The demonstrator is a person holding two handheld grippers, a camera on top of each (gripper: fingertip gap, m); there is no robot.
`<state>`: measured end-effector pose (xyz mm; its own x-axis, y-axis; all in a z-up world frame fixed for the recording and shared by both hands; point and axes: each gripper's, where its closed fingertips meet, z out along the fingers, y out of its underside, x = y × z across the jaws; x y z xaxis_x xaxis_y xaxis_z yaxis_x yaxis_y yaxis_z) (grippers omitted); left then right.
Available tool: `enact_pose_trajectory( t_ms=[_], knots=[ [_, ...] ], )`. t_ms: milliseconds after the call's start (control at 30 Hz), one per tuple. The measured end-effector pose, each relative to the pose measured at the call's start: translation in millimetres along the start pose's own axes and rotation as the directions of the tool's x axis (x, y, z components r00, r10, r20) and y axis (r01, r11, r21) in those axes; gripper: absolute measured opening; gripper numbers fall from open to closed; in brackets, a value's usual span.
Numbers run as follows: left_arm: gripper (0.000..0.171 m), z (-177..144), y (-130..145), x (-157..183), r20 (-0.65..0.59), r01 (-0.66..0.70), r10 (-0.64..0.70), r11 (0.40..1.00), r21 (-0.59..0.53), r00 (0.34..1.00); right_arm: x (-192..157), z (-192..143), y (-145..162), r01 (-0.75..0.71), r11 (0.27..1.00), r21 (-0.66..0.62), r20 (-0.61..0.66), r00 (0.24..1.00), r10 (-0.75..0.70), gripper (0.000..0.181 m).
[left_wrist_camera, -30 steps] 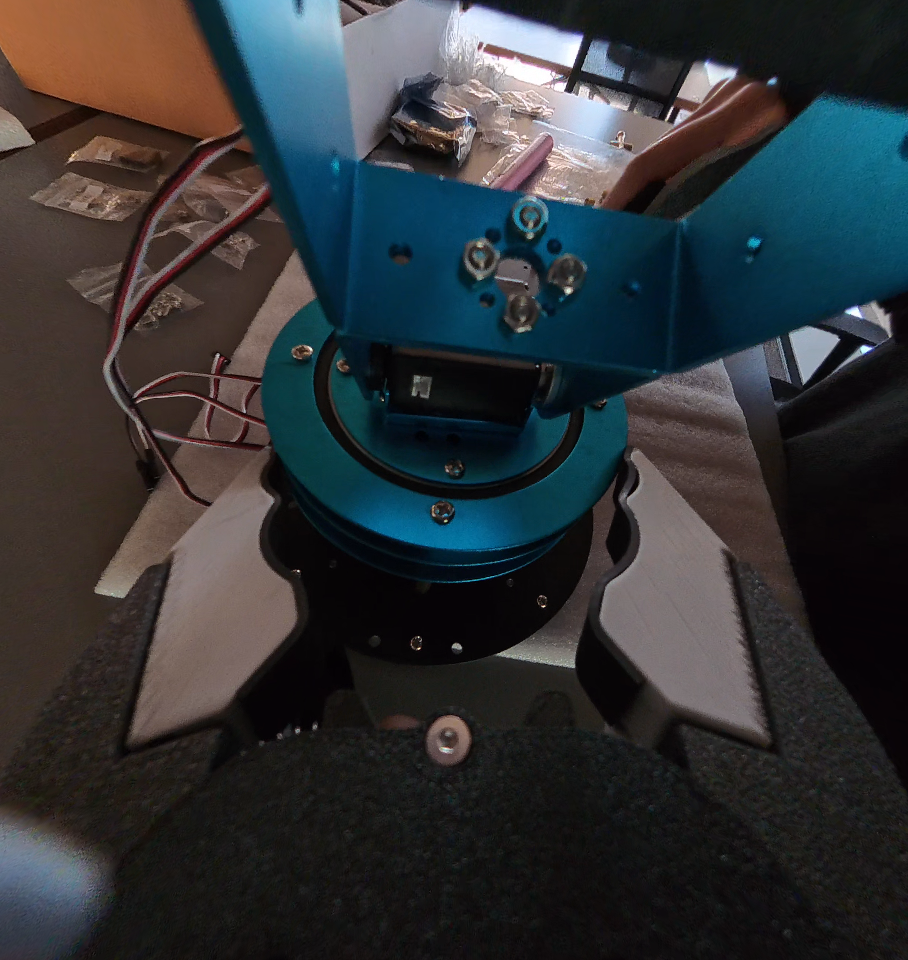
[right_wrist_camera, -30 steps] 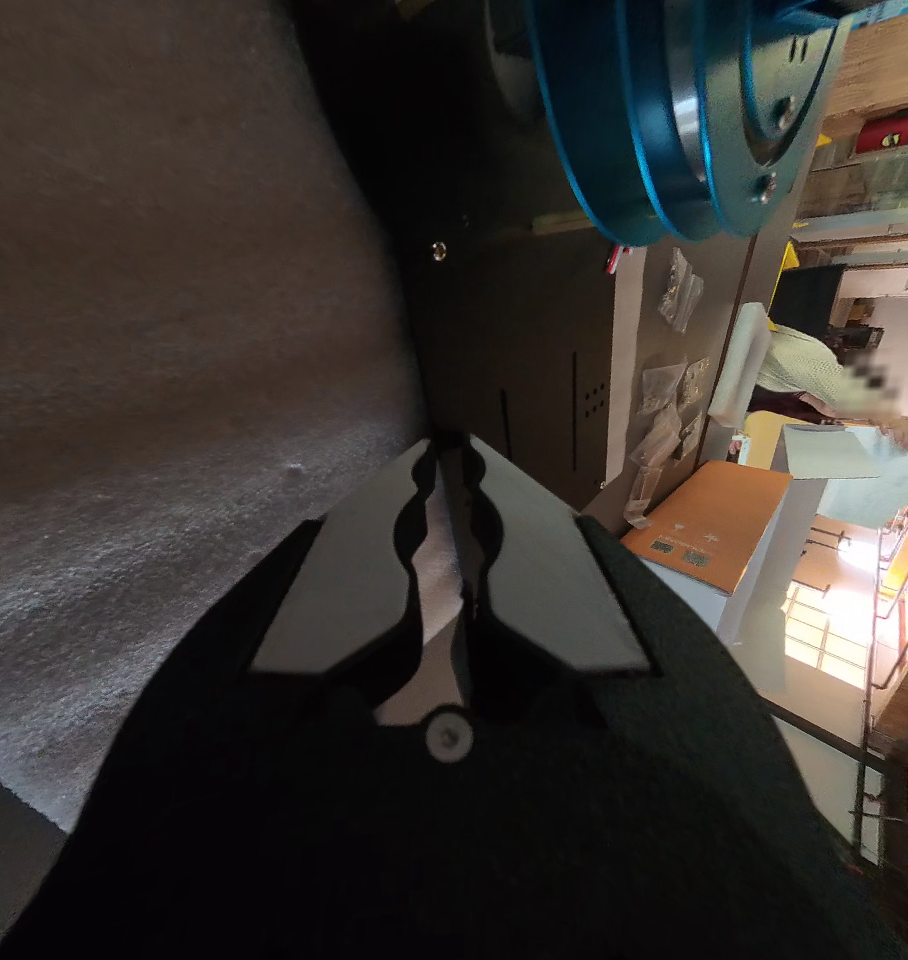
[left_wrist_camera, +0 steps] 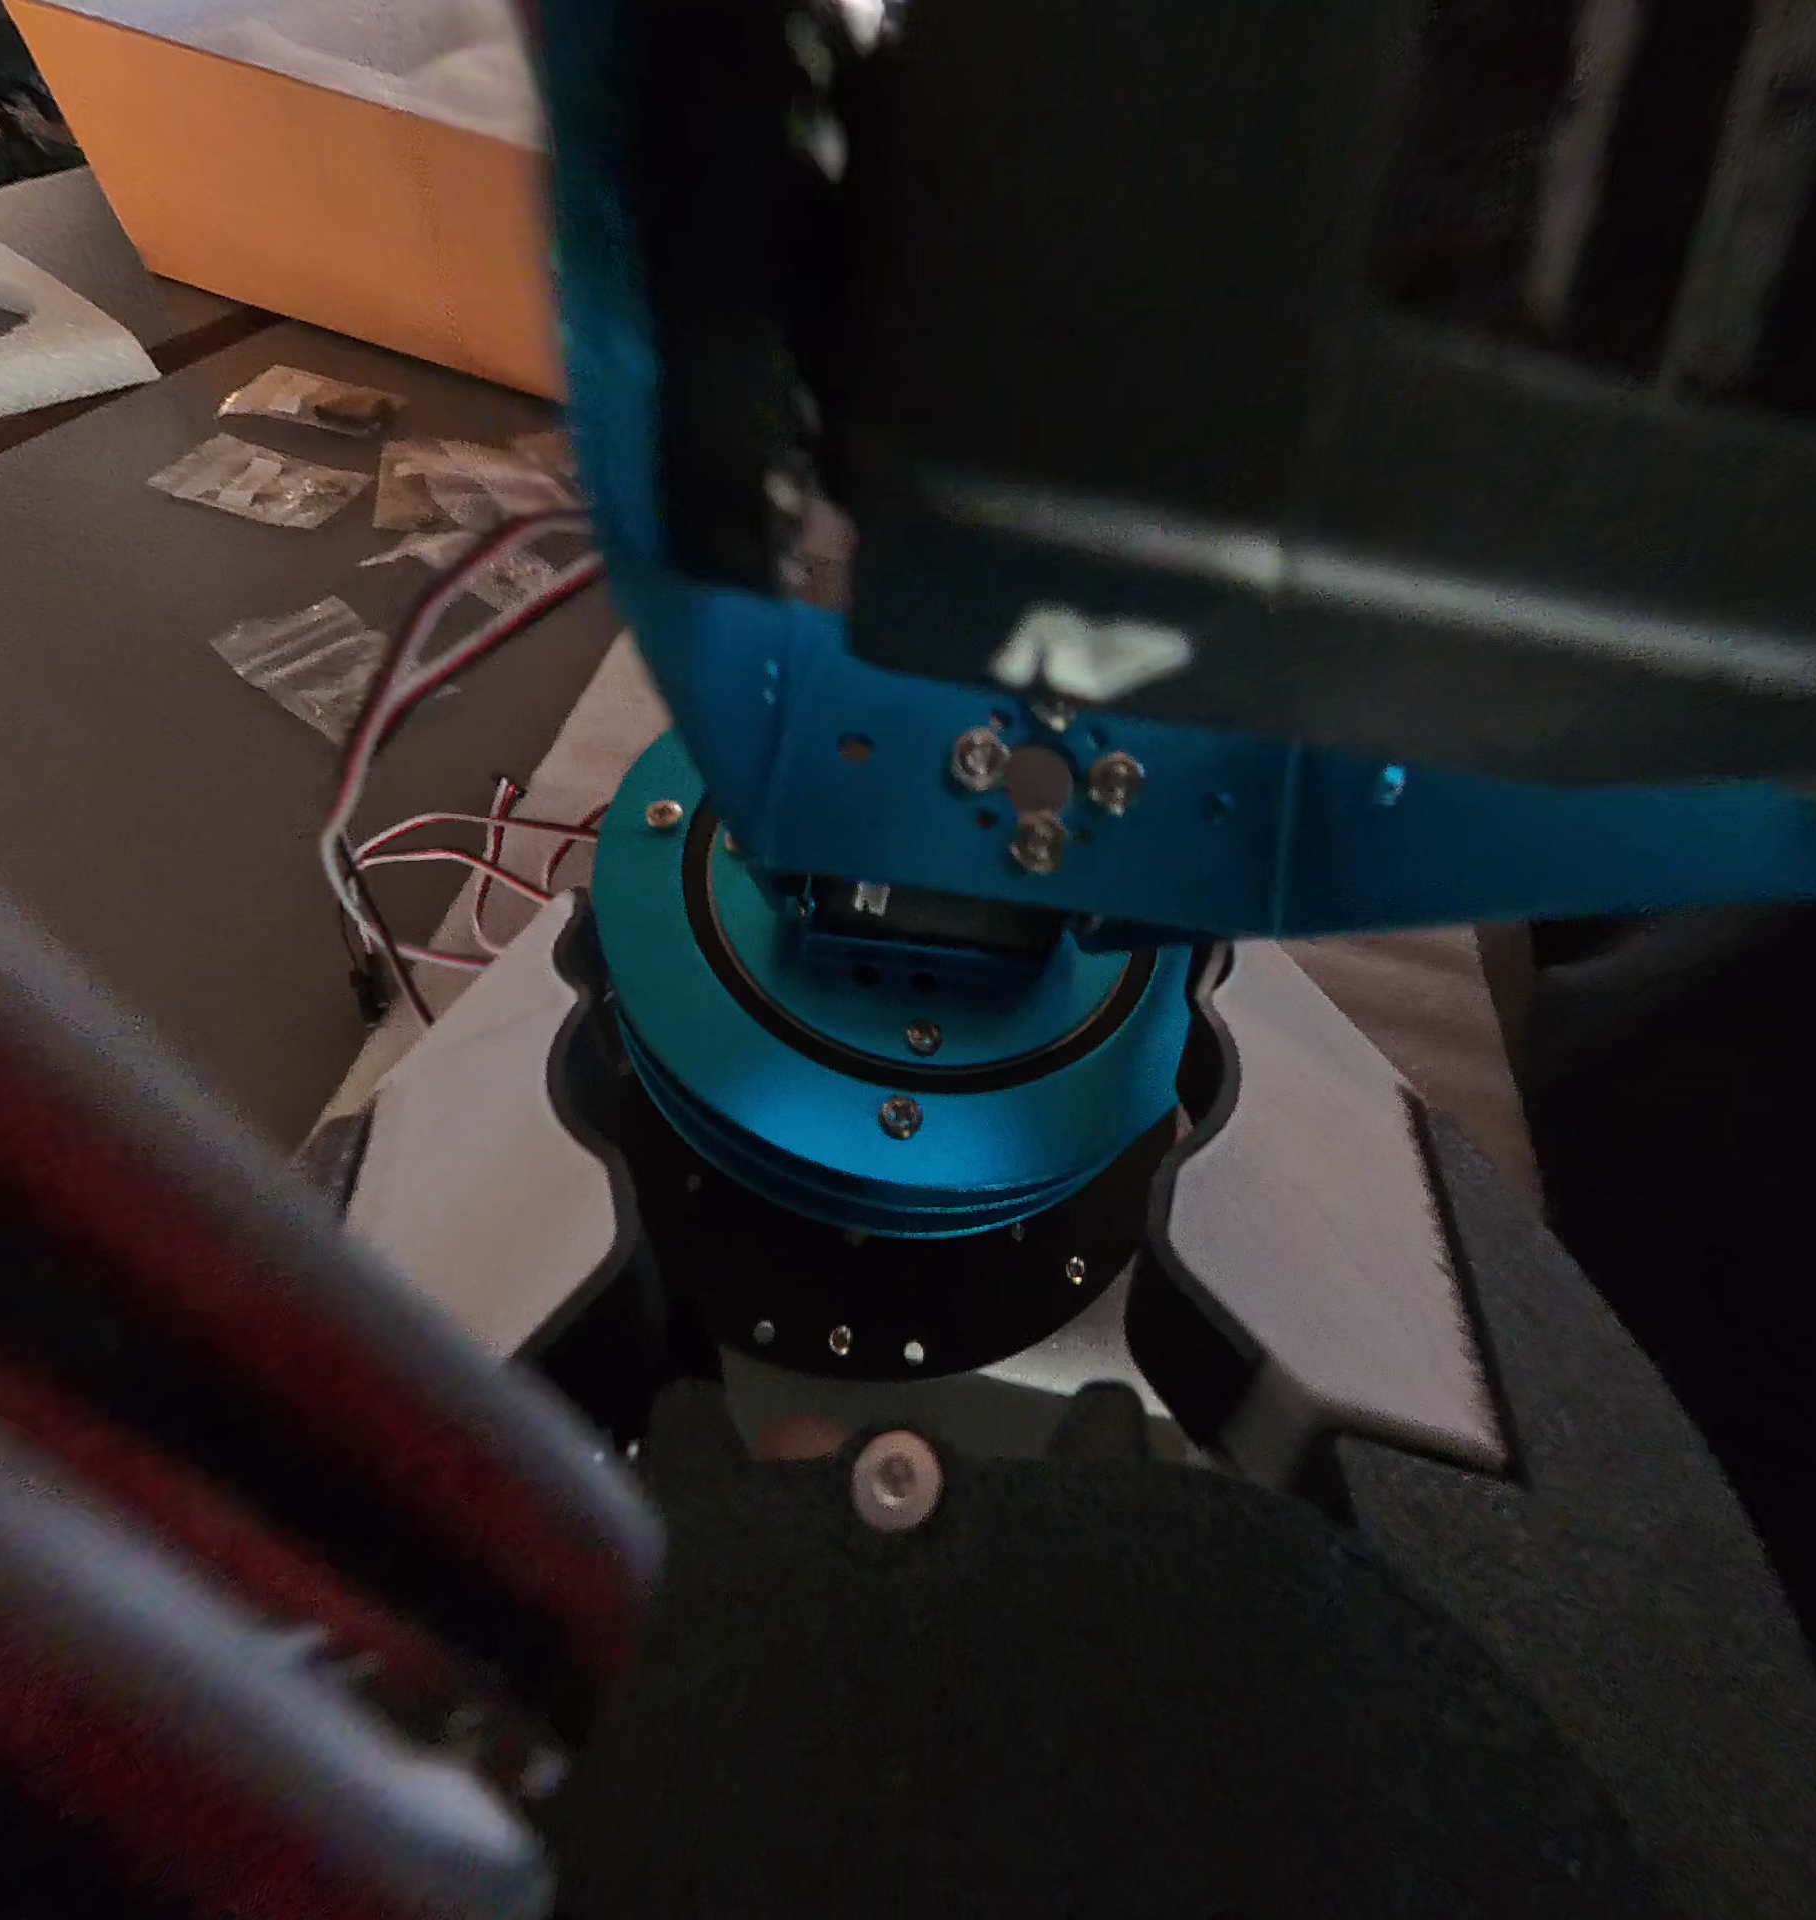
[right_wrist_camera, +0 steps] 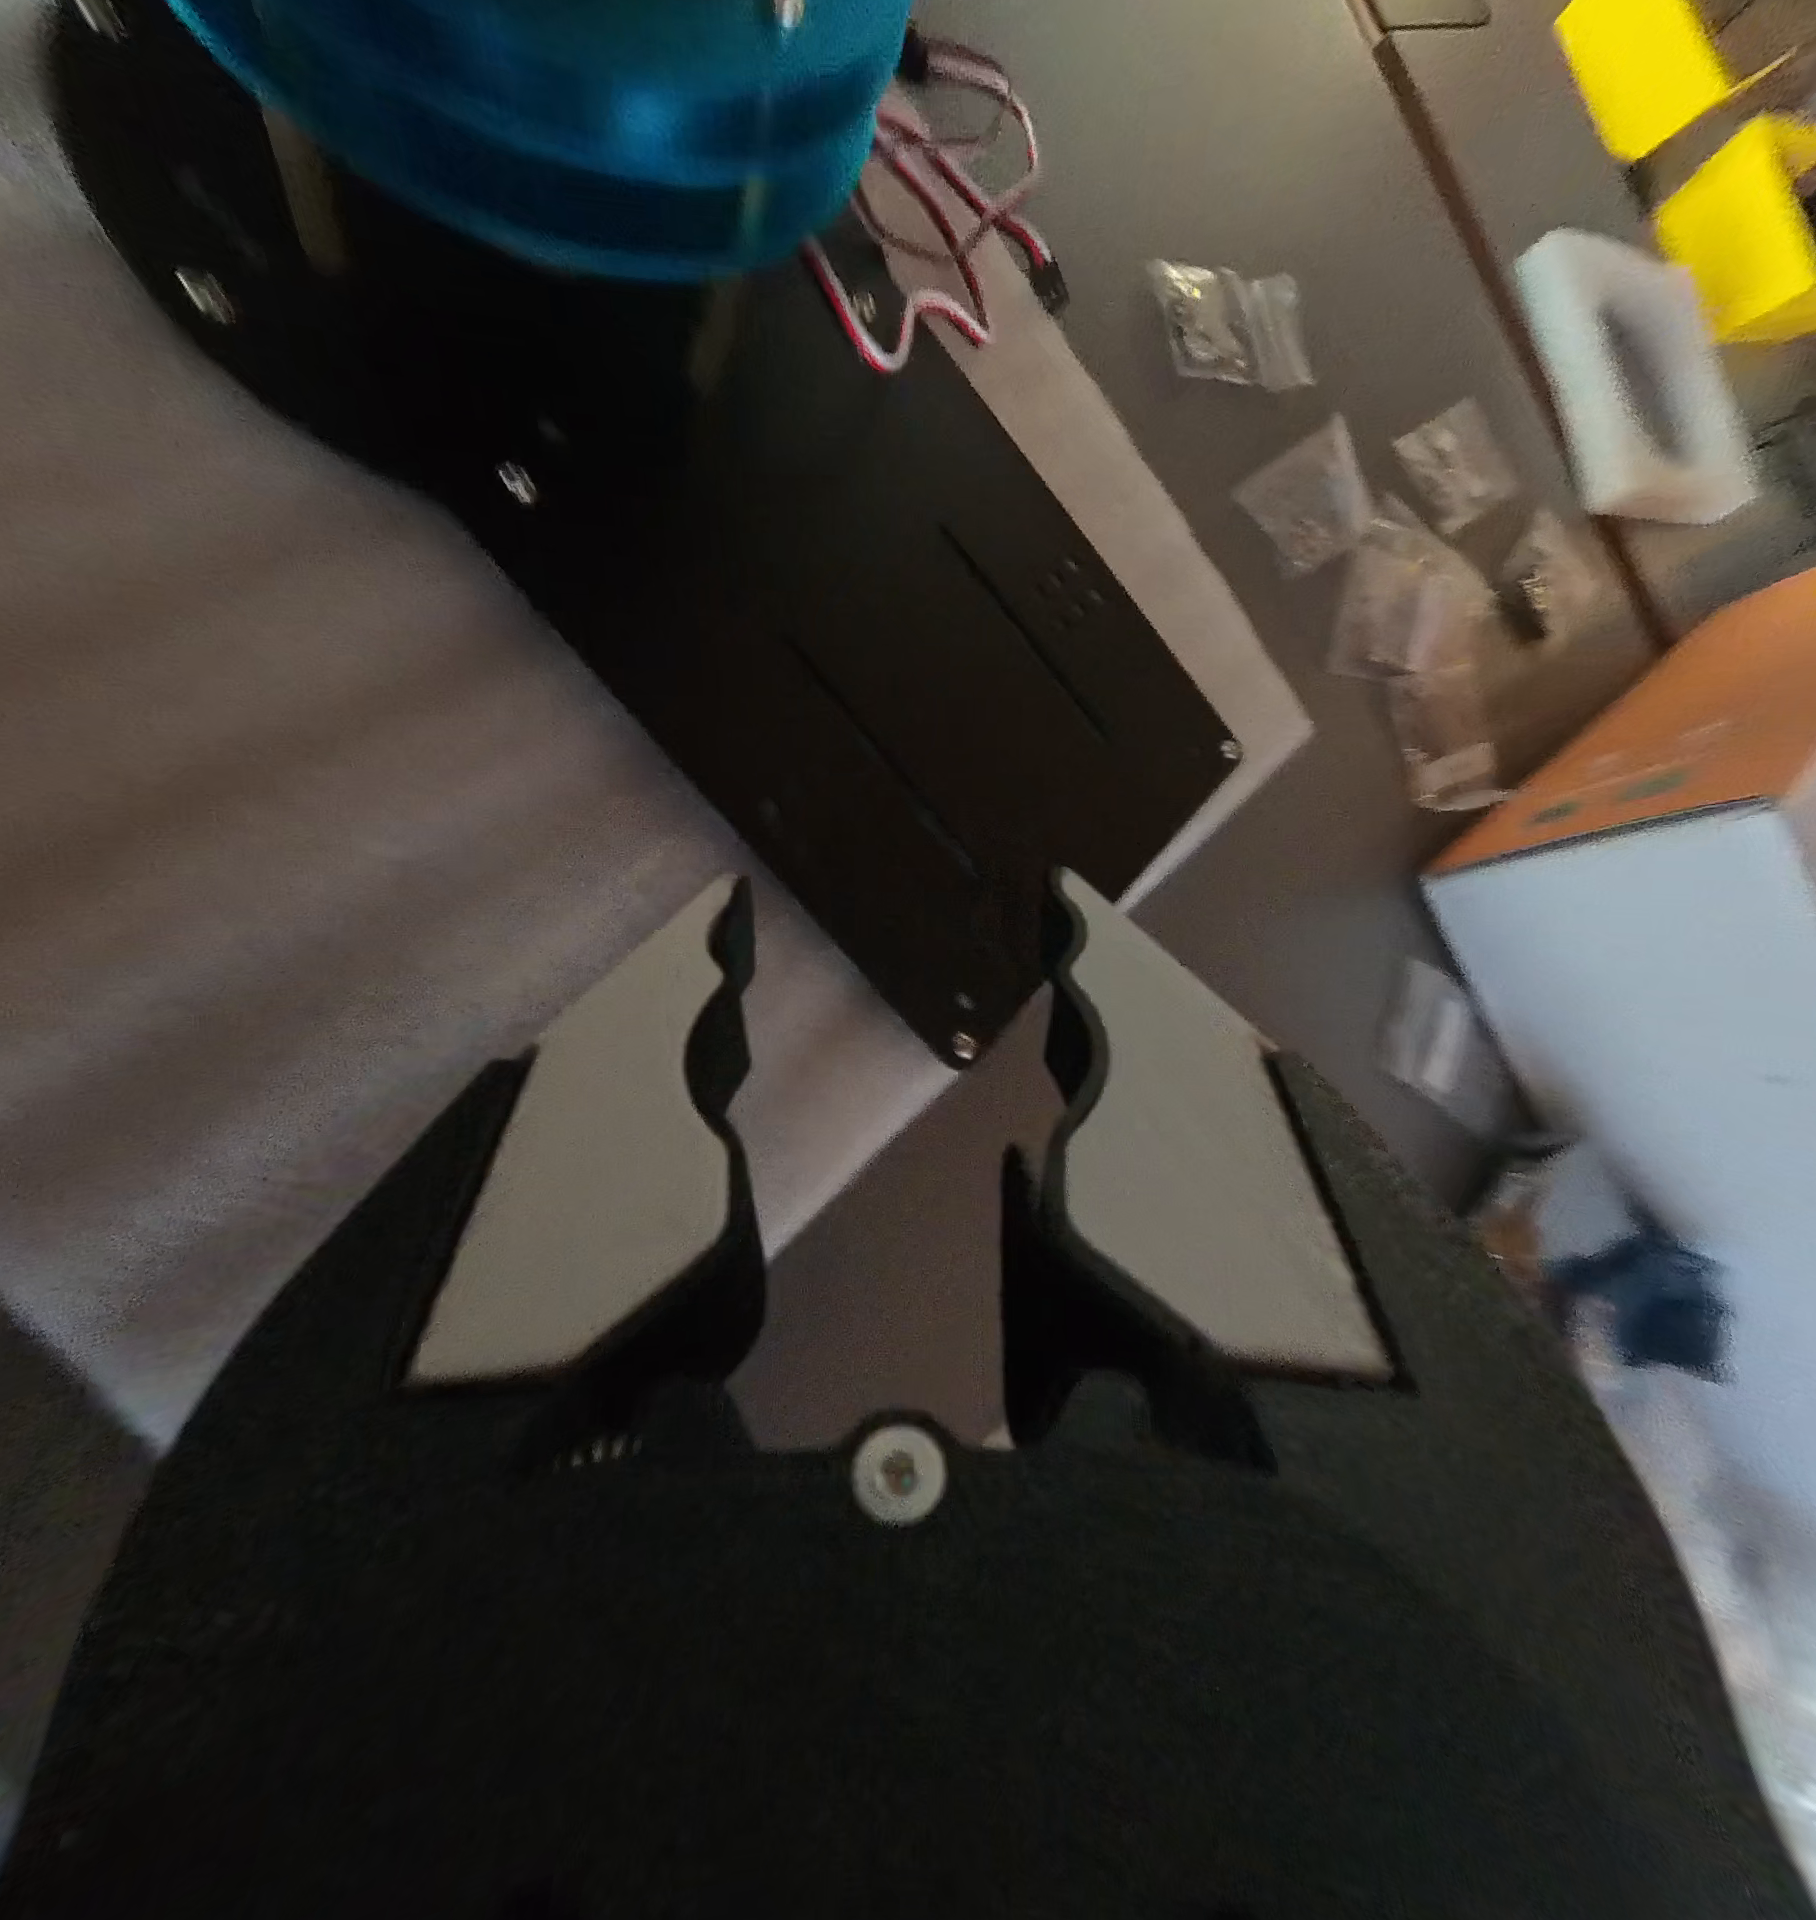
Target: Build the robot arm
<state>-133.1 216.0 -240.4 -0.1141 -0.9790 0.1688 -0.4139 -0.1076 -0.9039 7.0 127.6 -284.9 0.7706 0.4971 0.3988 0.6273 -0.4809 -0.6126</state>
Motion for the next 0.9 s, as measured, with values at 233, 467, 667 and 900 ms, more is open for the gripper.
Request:
enact_pose_trajectory(
  t_ms=[233,467,667,900],
  knots=[
    [0.110,-1,-5,0,-0.040,-0.007,0.007,1.000,-0.011,0.999,-23,21,-13,0.281,0.959,0.019,-0.077,0.957,-0.279,0.051],
    [0.102,-17,-23,15,-0.109,0.043,-0.033,0.995,0.093,0.993,-32,28,-20,0.420,0.908,-0.008,-0.163,0.895,-0.415,0.031],
    [0.093,-8,-35,20,-0.084,-0.013,0.021,0.996,0.092,0.996,-42,34,-18,0.527,0.845,-0.093,-0.161,0.829,-0.535,0.007],
    [0.088,-8,-33,19,-0.095,-0.045,0.050,0.998,0.047,0.994,-41,33,-19,0.474,0.875,-0.094,-0.016,0.878,-0.477,0.007]
  ],
)
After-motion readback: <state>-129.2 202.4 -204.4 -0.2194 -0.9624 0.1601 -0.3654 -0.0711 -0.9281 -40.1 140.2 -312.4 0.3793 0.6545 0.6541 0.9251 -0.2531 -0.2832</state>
